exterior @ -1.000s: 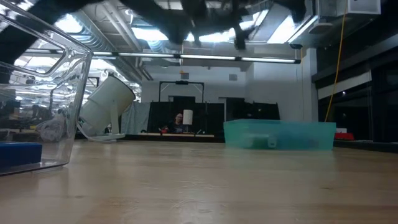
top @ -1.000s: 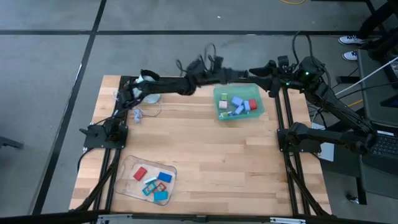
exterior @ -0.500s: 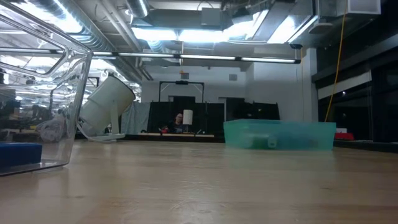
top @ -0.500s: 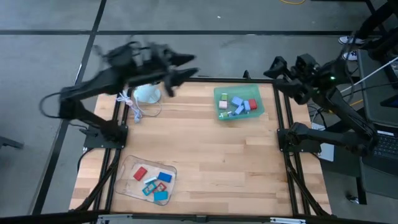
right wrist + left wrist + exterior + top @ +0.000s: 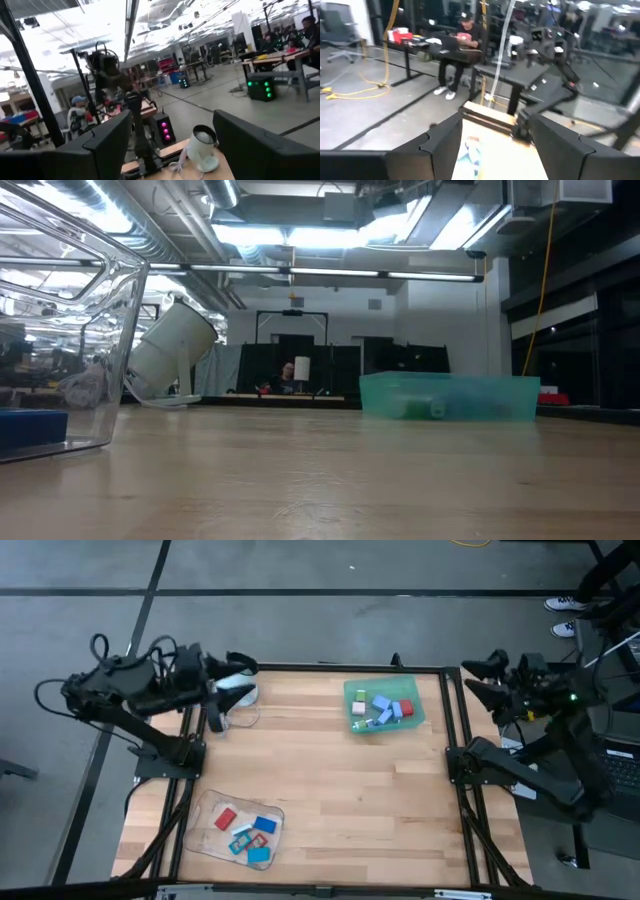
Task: Pick & Place Office items
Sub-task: Return to Home Position
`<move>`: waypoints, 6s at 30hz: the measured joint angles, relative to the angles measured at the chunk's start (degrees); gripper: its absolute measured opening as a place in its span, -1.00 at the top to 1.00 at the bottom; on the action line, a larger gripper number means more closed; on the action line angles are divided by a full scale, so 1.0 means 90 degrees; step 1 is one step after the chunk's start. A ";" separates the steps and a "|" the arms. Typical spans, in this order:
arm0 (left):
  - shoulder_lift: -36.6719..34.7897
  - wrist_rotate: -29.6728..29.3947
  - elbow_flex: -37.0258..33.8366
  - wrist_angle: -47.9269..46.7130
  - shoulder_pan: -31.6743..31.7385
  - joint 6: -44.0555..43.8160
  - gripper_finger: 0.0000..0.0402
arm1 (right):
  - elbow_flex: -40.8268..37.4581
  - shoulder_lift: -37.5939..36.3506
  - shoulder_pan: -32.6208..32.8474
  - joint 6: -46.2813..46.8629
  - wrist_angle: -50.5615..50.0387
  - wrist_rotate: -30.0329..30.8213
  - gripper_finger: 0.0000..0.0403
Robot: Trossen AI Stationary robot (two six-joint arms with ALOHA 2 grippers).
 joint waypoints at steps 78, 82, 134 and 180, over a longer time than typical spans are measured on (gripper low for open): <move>-0.5696 0.3173 -1.0654 0.4980 -0.0370 -0.1173 -0.01 | -0.5251 -0.2507 0.1271 -0.0721 -0.0596 0.4202 -0.42; -0.5694 0.3189 -1.0654 0.4979 -0.0371 -0.1340 -0.03 | -0.5409 -0.2507 0.1271 -0.0611 -0.0704 0.4268 -0.42; -0.5694 0.3191 -1.0654 0.4980 -0.0369 -0.1853 -0.04 | -0.5656 -0.2483 0.1283 0.0447 -0.0125 0.3422 -0.42; -0.5694 0.3191 -1.0654 0.4980 -0.0369 -0.1850 -0.04 | -0.5657 -0.2483 0.1283 0.0440 -0.0128 0.3420 -0.42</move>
